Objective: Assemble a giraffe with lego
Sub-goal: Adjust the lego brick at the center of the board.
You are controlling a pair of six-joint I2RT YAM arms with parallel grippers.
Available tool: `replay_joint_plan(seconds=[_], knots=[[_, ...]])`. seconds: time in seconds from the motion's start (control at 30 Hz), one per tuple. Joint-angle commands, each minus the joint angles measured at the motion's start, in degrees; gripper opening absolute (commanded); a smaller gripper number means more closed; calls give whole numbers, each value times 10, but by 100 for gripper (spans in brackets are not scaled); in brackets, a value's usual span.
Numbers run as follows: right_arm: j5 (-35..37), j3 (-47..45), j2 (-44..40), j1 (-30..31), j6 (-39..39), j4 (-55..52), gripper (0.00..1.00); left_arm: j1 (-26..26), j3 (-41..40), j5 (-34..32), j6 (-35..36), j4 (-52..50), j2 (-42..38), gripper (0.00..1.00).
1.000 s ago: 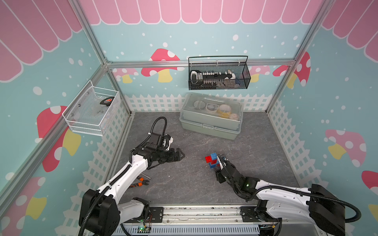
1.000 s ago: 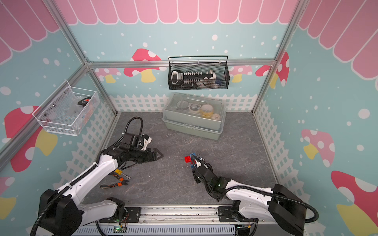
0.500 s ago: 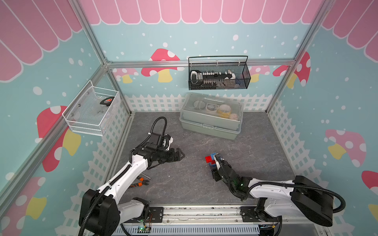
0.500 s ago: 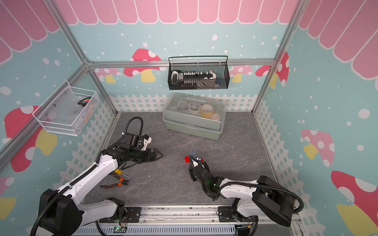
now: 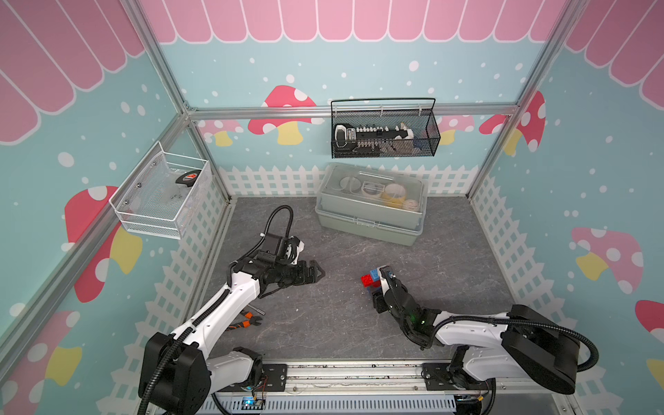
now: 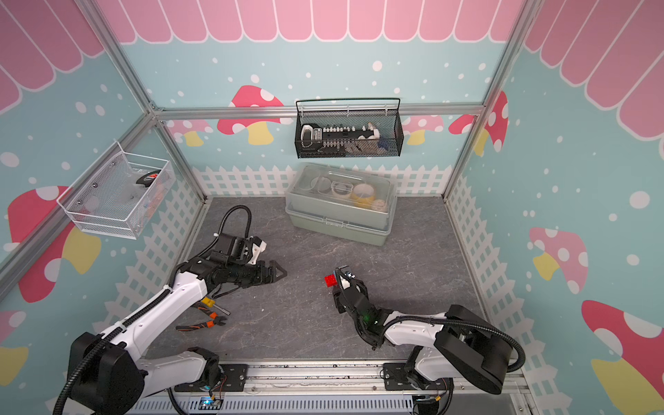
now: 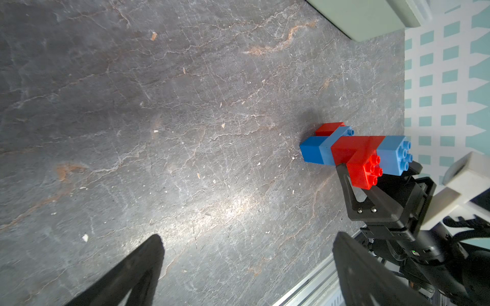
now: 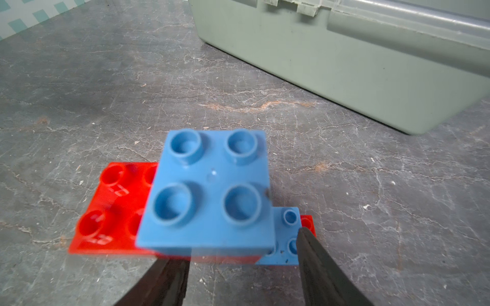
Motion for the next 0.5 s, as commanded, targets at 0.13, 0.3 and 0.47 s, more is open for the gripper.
replay_joint_plan(seconds=[0.13,0.3,0.47], knots=[[-20,-9,3,-21,-12,31,63,-3,11,-4,11,-9,-3,99],[-44,-16,8,-35,-18,50,59,-3,11,-5,10,-9,-4,99],[-59,-12,16,-37,-29,52,55,-3,11,-6,11,-9,-2,99]])
